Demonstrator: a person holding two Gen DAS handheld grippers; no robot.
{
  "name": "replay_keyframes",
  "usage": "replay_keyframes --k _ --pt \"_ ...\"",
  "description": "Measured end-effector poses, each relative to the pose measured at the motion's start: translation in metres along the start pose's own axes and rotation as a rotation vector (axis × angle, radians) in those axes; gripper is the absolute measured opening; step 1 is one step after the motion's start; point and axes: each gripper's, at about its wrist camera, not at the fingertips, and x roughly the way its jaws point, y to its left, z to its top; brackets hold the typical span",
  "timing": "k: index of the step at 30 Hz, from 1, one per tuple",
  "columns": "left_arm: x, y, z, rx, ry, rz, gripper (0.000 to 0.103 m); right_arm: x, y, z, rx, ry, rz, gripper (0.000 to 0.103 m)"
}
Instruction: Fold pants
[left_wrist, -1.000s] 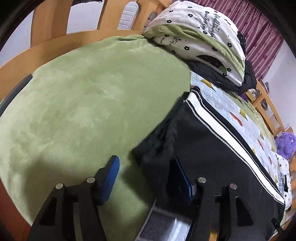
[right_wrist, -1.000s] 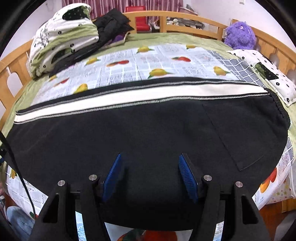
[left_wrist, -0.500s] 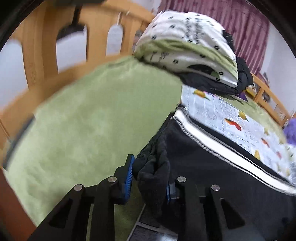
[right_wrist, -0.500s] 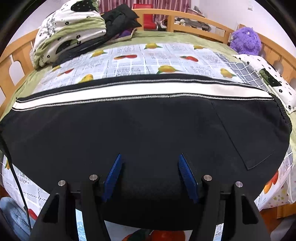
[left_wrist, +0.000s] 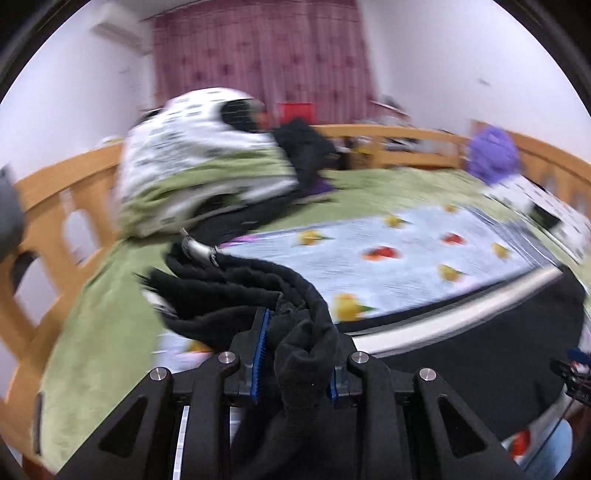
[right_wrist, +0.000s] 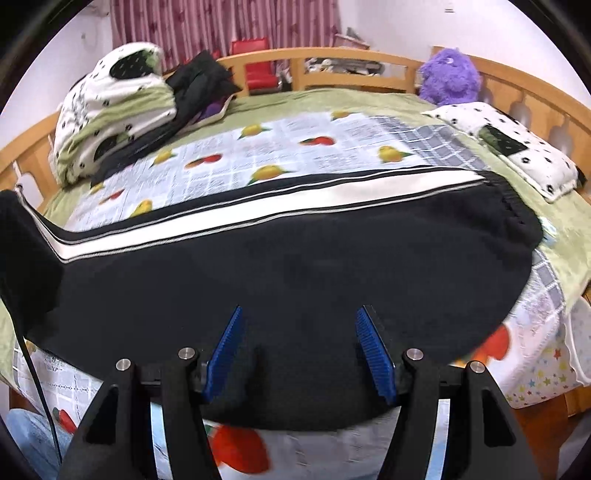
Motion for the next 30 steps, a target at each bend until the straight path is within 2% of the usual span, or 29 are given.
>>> replay_keyframes --k 1,4,7,10,11,12,13,14,15,16,18,19,23,28,30 --pt "0.003 -0.028 -0.001 0.034 0.006 -0.032 0.024 -0.003 -0.008 0.000 0.006 0.000 -0.006 0.063" --pt "0.010 -0.081 -0.013 0.090 0.029 -0.101 0.024 -0.014 -0.029 -0.001 0.004 0.012 -0.022 0.063" --pt "0.018 -0.121 -0.032 0.094 0.087 -0.192 0.024 -0.026 -0.047 -0.010 -0.023 0.014 -0.040 0.063" --pt "0.030 -0.147 -0.052 0.066 0.203 -0.309 0.027 -0.030 -0.056 -0.023 -0.051 0.025 -0.058 0.063" --pt "0.036 -0.153 -0.059 0.064 0.266 -0.361 0.028 -0.029 -0.058 -0.026 -0.052 0.027 -0.060 0.063" --pt "0.040 -0.158 -0.066 0.074 0.329 -0.380 0.029 -0.027 -0.059 -0.029 -0.046 0.032 -0.056 0.063" --pt "0.041 -0.160 -0.071 0.082 0.357 -0.379 0.029 -0.025 -0.060 -0.031 -0.039 0.037 -0.047 0.063" --pt "0.036 -0.157 -0.076 0.093 0.362 -0.369 0.032 -0.022 -0.060 -0.031 -0.029 0.042 -0.035 0.063" --pt "0.030 -0.153 -0.077 0.091 0.351 -0.376 0.040 -0.019 -0.059 -0.031 -0.017 0.048 -0.014 0.063" --pt "0.026 -0.146 -0.077 0.082 0.345 -0.393 0.054 -0.015 -0.056 -0.030 -0.003 0.052 0.018 0.063" --pt "0.010 -0.122 -0.078 0.021 0.322 -0.456 0.069 -0.009 -0.046 -0.026 0.009 0.048 0.077 0.063" --pt "0.002 -0.112 -0.077 -0.013 0.298 -0.472 0.070 -0.006 -0.040 -0.022 0.011 0.042 0.101 0.063" --pt "-0.013 -0.070 -0.083 -0.061 0.258 -0.398 0.071 0.009 -0.007 -0.005 0.026 0.035 0.210 0.063" --pt "-0.007 -0.015 -0.101 -0.133 0.271 -0.267 0.071 0.026 0.041 0.011 0.017 0.028 0.331 0.063" --pt "-0.004 0.009 -0.113 -0.178 0.291 -0.229 0.071 0.038 0.061 0.012 -0.011 0.068 0.351 0.053"
